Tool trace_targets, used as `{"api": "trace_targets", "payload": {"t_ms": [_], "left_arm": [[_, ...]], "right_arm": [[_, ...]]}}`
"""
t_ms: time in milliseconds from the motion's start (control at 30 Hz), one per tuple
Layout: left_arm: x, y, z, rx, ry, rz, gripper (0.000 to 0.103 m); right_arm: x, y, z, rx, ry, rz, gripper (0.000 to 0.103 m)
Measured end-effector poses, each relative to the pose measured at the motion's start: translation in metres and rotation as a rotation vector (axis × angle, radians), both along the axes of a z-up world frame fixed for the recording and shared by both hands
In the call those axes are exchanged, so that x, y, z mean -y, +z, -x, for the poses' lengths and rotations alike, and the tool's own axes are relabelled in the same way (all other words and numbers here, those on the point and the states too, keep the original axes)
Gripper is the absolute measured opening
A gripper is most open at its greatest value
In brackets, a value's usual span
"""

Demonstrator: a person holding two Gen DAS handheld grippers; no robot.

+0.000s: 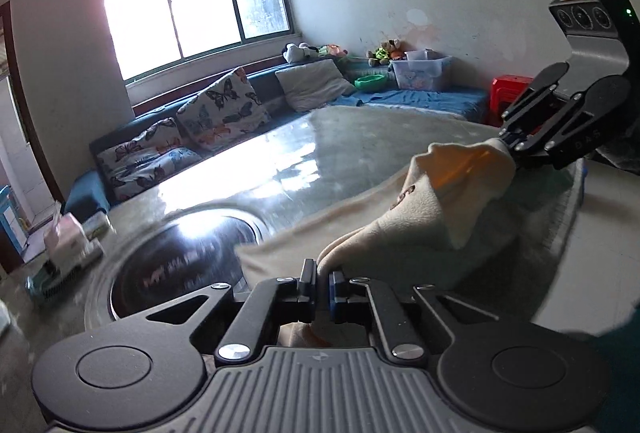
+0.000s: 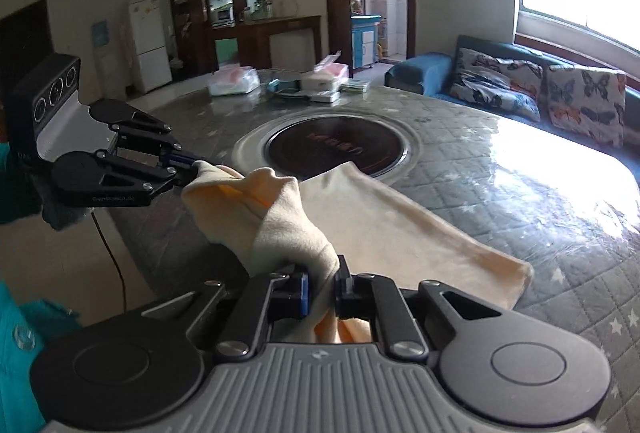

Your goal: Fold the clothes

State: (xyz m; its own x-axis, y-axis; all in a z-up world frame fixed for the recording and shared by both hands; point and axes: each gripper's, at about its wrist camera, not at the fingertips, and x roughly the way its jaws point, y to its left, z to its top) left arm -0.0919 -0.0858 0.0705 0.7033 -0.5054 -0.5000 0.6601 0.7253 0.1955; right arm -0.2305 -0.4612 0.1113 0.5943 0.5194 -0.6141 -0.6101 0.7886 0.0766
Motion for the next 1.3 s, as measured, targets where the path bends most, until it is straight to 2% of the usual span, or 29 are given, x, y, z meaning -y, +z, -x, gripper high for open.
{"api": "trace_targets", "payload": {"t_ms": [167, 333, 433, 533, 567, 667, 800, 900, 1067, 1133, 1233, 1300], "left_arm": [[0.029, -0.014, -0.064, -0.063, 0.069, -0.009, 0.007], [0.051, -0.043, -0.118, -0.145, 0.175, -0.013, 0.01], [0.055, -0.056, -0.131, -0.183, 0.203, -0.01, 0.013], [0.049, -0.054, -0.132, -0.174, 0.222, 0.016, 0.017], [0.046, -0.052, -0.132, -0.168, 0.233, 0.02, 0.021], [0.042, -0.045, -0.132, -0.155, 0.273, 0.041, 0.025], [0.031, -0.032, -0.123, -0.181, 0.29, 0.116, 0.025], [0.033, -0.028, -0.105, -0.185, 0.249, 0.128, 0.025], [0.043, -0.036, -0.084, -0.206, 0.178, 0.106, 0.025], [0.045, -0.042, -0.081, -0.187, 0.187, 0.072, 0.025], [0.042, -0.04, -0.08, -0.201, 0.189, 0.096, 0.025], [0.043, -0.037, -0.076, -0.18, 0.164, 0.104, 0.025]], "right_arm": [[0.013, -0.006, -0.056, -0.038, -0.063, -0.029, 0.01], [0.019, -0.034, -0.107, -0.086, -0.184, -0.061, 0.01], [0.019, -0.054, -0.121, -0.089, -0.274, -0.053, 0.017], [0.027, -0.067, -0.128, -0.085, -0.368, -0.066, 0.019], [0.029, -0.067, -0.128, -0.073, -0.392, -0.069, 0.021], [0.034, -0.064, -0.128, -0.047, -0.445, -0.085, 0.023], [0.02, -0.052, -0.12, 0.051, -0.388, -0.033, 0.023], [0.005, -0.052, -0.121, 0.012, -0.322, -0.033, 0.023], [-0.007, -0.075, -0.147, -0.069, -0.326, -0.025, 0.023], [-0.008, -0.082, -0.155, -0.078, -0.346, -0.017, 0.022], [-0.011, -0.076, -0.156, -0.075, -0.365, -0.04, 0.023], [-0.014, -0.07, -0.154, -0.062, -0.353, -0.043, 0.023]]}}
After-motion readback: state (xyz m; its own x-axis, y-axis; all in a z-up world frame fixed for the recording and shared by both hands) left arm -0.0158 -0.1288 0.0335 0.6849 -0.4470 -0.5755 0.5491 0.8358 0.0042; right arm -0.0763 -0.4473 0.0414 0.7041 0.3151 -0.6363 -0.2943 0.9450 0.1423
